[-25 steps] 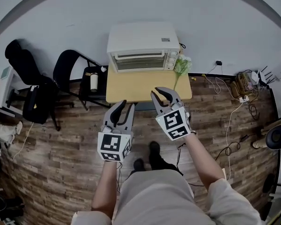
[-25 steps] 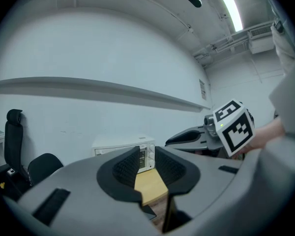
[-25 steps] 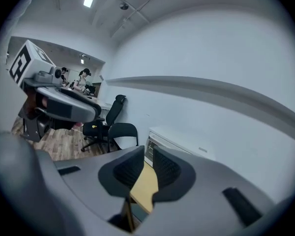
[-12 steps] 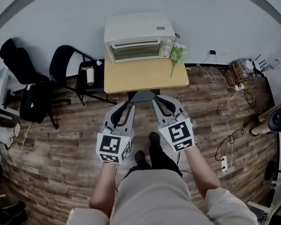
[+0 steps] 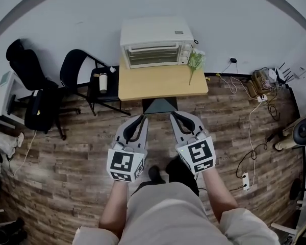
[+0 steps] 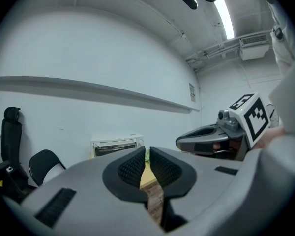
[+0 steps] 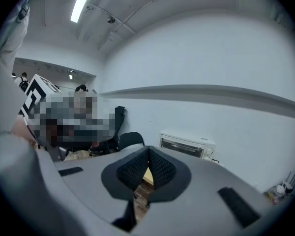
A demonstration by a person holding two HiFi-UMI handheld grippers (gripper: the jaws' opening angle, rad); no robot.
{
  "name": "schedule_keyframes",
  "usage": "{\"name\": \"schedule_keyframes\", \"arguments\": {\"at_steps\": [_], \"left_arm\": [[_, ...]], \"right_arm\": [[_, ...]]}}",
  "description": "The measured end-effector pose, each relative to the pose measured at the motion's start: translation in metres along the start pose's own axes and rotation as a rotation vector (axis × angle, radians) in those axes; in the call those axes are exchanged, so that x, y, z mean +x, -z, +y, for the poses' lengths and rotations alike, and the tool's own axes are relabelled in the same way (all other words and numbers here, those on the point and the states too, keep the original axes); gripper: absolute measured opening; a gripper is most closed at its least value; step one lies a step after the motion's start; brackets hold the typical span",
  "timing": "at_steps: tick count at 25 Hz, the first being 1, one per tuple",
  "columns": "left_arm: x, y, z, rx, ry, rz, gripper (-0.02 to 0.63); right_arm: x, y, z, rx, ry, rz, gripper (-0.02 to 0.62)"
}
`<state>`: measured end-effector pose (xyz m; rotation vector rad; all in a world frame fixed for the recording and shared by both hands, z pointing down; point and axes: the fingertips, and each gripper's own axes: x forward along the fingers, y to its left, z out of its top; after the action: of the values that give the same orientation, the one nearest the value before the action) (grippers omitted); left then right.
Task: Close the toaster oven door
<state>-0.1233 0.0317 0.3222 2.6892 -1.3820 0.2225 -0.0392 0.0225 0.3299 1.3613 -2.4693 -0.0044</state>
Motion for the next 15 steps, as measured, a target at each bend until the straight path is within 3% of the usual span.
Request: {"name": "schedule_keyframes", "arguments": {"at_steps": [15], "left_arm": [[-0.019,-0.003,-0.001,-0.008,-0.007,-0.016,0.012]], "right_arm": [[-0.018,-0.009,0.019,0.135,-0.065,-0.061,-0.002]]}}
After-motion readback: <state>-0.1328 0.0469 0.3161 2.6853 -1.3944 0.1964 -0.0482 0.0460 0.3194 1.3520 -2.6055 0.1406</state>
